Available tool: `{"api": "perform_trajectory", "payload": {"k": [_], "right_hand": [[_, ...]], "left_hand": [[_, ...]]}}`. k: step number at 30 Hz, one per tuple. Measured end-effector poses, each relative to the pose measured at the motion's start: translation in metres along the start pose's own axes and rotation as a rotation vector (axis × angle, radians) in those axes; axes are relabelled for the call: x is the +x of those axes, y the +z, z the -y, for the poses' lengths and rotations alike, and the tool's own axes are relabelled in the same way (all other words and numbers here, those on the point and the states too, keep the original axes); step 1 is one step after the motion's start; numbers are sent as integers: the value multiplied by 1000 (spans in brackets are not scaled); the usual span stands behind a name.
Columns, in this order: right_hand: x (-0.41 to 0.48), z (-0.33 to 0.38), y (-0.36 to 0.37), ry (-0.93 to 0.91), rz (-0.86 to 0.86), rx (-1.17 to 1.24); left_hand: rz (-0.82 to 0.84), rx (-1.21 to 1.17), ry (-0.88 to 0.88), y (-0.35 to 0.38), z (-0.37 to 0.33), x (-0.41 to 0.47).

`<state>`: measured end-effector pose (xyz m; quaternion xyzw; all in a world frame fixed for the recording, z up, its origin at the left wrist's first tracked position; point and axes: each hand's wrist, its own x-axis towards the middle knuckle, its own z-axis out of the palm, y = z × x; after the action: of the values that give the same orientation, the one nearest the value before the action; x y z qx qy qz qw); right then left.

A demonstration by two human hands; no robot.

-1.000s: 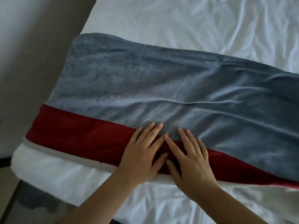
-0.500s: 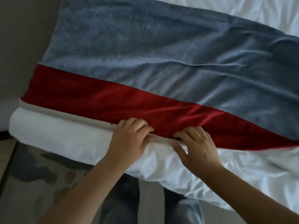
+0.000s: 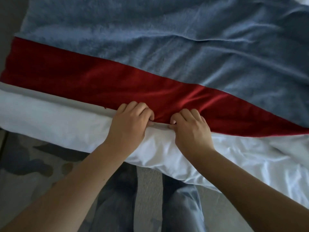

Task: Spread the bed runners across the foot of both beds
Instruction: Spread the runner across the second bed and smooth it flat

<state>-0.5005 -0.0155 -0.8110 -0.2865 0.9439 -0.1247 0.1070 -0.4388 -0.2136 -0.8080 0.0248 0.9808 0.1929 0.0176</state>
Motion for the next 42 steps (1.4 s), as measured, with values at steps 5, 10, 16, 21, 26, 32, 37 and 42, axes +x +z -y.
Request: {"api": "perform_trajectory", "payload": {"k": [5,10,16,21,26,32,37,42], "right_hand": [[-28,10,-7,31,53,25],[-64,26,-6,-17,140,105],[-62,29,6,-1,262,119],[-60,22,-2,-49,265,71],[-51,15,-18,26,223,65],[-53,36,-13,-39,299,-2],[-60,29,-1,-29,321,55],[-65,17,-1,3,201,104]], "left_hand": [[-73,-2,36,-2,-9,-23],[6,-15,109,-1,-9,-58],[85,12,153,-8,3,-64],[106,77,89,-45,44,-56],[108,227,45,-70,97,-55],[134,188,28,-58,101,-78],[183,186,-7,-55,79,-75],[291,77,88,-43,20,-53]]}}
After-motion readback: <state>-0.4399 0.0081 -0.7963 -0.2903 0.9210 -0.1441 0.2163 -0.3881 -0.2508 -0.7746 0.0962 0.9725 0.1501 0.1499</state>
